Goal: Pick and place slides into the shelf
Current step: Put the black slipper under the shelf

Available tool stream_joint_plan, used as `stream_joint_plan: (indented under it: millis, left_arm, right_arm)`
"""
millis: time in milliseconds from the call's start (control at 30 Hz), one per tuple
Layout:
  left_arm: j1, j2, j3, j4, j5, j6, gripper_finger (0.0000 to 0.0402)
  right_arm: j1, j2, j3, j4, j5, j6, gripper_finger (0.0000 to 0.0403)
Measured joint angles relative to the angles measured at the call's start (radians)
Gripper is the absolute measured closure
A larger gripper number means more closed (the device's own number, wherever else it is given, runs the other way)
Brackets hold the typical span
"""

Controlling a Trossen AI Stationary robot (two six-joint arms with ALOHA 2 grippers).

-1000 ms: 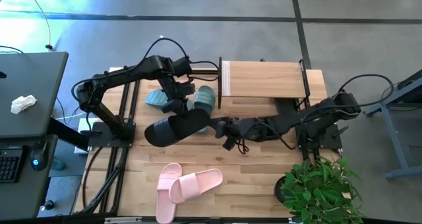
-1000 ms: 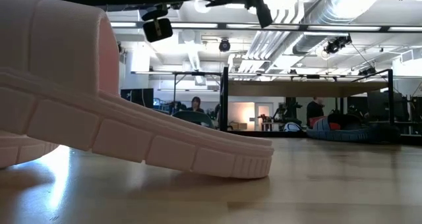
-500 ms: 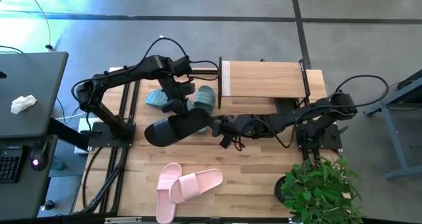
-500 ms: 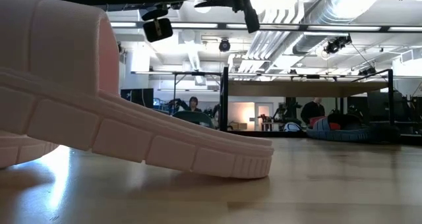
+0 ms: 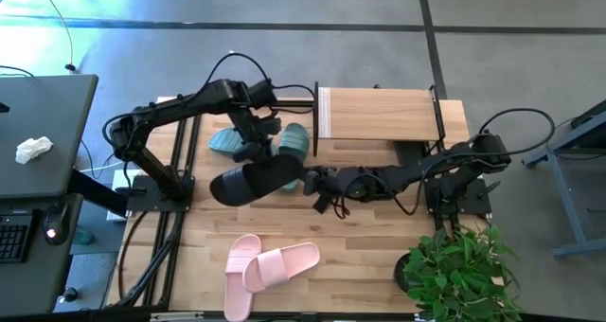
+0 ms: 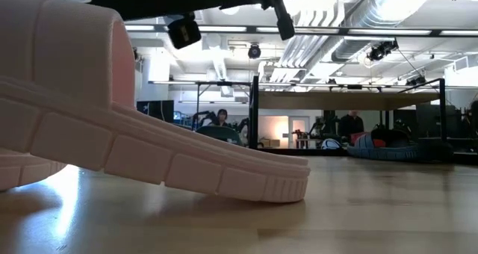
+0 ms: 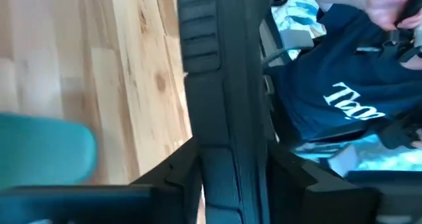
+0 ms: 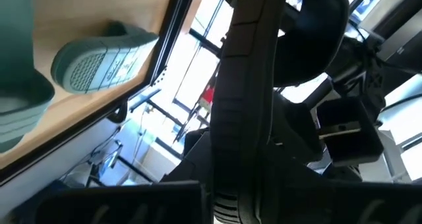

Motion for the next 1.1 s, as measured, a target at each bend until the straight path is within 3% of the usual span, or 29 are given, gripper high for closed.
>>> stream_joint_plan:
  millis: [333, 533, 700, 967, 1100]
  left_arm:
    - [0.000, 0.000, 0.000, 0.157, -0.076, 0.011, 0.0170]
    - [0.049, 0.000, 0.008, 0.162, -0.018, 0.018, 0.0132]
    - [0.093, -0.002, 0.042, 0.134, -0.016, 0.016, 0.0119]
    - [0.096, -0.002, 0.152, 0.128, -0.046, 0.073, 0.0121]
    - [0.097, -0.002, 0.215, 0.124, -0.072, 0.074, 0.0121]
  right_arm:
    - [-0.004, 0.000, 0.000, -0.019, 0.046, 0.046, 0.0367]
    - [-0.002, 0.000, 0.002, -0.081, 0.063, 0.171, 0.0367]
    - [0.014, 0.000, 0.002, -0.140, 0.164, 0.432, 0.0367]
    - [0.088, 0.000, 0.001, -0.462, 0.244, 0.902, 0.0367]
    - [0.149, 0.000, 0.001, -0.603, 0.277, 1.042, 0.0367]
